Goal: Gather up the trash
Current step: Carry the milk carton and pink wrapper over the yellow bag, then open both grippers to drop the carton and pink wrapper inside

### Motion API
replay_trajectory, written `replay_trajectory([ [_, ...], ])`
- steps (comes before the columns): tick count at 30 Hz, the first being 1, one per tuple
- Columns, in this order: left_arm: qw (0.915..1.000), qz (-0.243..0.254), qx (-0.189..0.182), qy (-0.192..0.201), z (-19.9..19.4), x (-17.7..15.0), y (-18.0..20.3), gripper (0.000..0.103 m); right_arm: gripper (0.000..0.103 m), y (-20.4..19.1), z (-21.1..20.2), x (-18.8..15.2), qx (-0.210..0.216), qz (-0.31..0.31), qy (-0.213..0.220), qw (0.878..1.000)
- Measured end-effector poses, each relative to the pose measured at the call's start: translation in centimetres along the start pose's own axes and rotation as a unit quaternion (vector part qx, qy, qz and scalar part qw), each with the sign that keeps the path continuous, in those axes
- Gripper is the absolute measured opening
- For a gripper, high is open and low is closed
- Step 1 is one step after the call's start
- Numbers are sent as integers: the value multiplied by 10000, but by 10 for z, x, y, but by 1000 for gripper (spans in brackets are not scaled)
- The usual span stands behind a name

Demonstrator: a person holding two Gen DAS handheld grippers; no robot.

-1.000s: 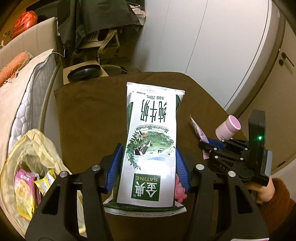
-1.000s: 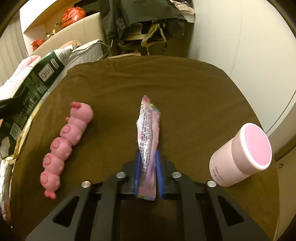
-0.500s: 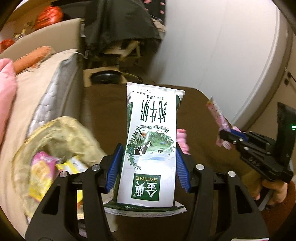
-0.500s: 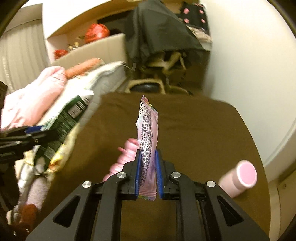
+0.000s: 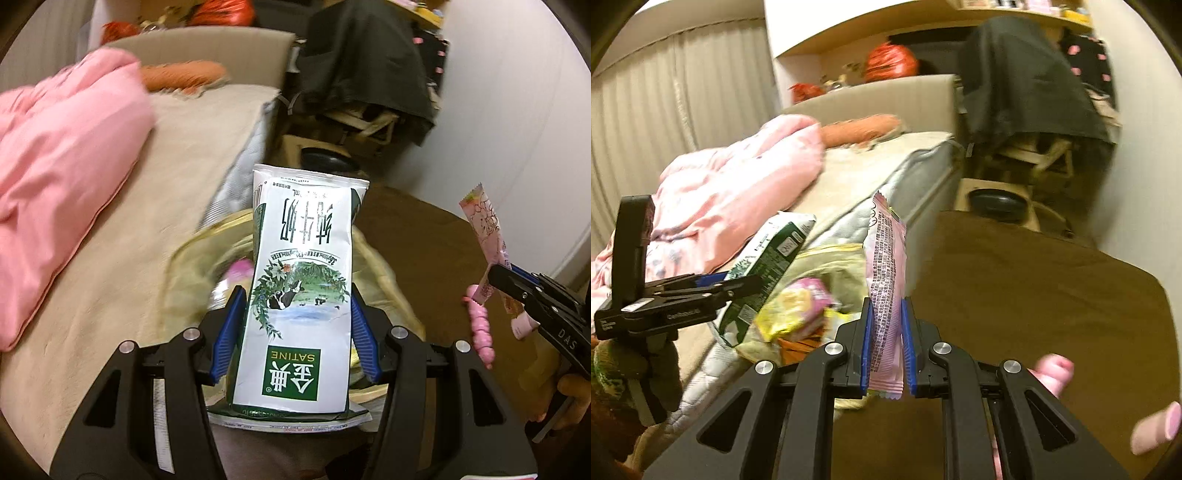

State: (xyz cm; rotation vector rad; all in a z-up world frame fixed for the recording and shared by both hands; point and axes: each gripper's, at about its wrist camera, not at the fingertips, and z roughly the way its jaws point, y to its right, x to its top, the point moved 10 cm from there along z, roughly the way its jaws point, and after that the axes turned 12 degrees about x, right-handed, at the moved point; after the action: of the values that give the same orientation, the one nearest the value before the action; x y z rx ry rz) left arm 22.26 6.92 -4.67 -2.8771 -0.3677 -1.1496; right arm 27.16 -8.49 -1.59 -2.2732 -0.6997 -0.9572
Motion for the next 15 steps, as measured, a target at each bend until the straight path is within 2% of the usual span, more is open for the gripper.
replay_trajectory([
  [3, 9997, -171, -53, -147, 10, -8, -18, 51, 15, -14, 28, -6, 231, 10, -209, 9995],
  [9, 9976, -393, -356, -451, 40, -17, -21, 51, 15, -26, 77, -22, 508, 44, -735, 9960],
  [15, 9947, -494, -513, -745, 79, -19, -14, 51, 15, -10, 110, -39, 437, 172, -1030, 9936],
])
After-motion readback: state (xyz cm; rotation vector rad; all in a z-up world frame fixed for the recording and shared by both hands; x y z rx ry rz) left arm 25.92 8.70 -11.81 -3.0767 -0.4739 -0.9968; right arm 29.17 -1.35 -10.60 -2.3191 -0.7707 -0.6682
